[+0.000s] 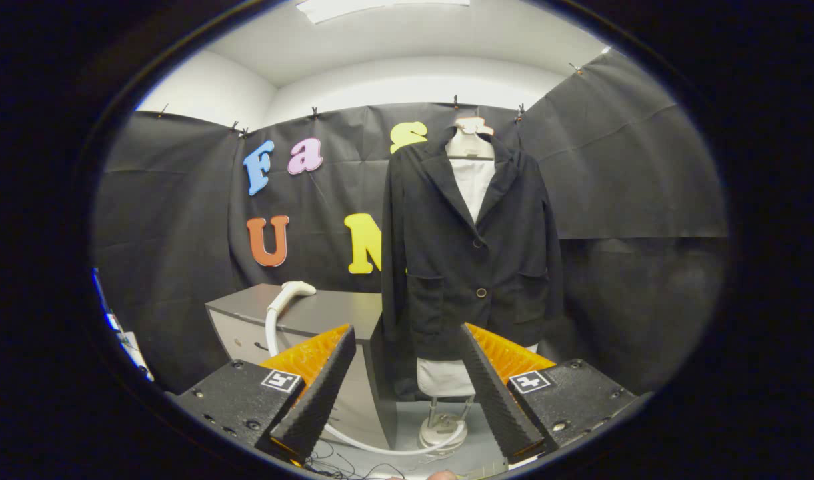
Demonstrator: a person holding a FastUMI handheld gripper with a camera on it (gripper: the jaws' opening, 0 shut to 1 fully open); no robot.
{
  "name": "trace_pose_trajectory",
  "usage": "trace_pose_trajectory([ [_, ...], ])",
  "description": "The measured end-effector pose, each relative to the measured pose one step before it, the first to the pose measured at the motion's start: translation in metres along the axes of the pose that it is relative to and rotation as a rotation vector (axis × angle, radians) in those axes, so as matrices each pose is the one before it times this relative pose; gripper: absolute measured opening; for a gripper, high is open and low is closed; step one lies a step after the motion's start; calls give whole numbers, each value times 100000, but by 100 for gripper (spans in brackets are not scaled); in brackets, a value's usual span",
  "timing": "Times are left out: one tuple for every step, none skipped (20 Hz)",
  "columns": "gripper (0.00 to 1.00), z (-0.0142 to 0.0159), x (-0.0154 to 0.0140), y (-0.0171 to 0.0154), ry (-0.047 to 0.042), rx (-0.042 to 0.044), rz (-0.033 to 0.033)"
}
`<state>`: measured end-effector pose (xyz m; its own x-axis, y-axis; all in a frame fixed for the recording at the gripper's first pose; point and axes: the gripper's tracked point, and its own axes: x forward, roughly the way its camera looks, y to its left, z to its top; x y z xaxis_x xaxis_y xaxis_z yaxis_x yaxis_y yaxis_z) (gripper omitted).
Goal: Iron the clothes twice with a garment steamer, once on the left side and once on the right side.
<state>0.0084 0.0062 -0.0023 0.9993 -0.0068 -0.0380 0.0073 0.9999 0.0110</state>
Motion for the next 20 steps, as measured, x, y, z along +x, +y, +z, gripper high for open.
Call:
trace_pose_trajectory([
  [99,104,78,152,199,63,-229],
  [99,219,130,223,-382,-66,-215],
  [99,409,156,281,-839,-189,-278],
  [99,298,122,383,-675,-356,-103],
  [99,291,248,575,-311,-436,-184],
  [98,-108,432,640,551,-479,1],
  [99,-20,488,892,809,-367,493],
  [99,89,447,1047,865,-23,799],
  [99,-28,511,1152,968,-162,972],
  [99,145,555,1119,691,-169,1169],
  [99,358,515,1295,368,-365,1870],
  [99,240,569,1311,272,-297,2382],
  [99,286,845,1362,1258,116,2947],
  [99,-111,973,1428,1772,474,3615],
  [99,-1,1175,1241,2057,1005,3006],
  [99,-369,1498,1052,2946,415,3222],
  [98,-261,1623,1065,2488,223,3092],
  [99,-174,1898,922,2932,324,2613],
  [99,-152,1876,863,2845,128,3099],
  [99,176,2043,966,2282,194,3327],
])
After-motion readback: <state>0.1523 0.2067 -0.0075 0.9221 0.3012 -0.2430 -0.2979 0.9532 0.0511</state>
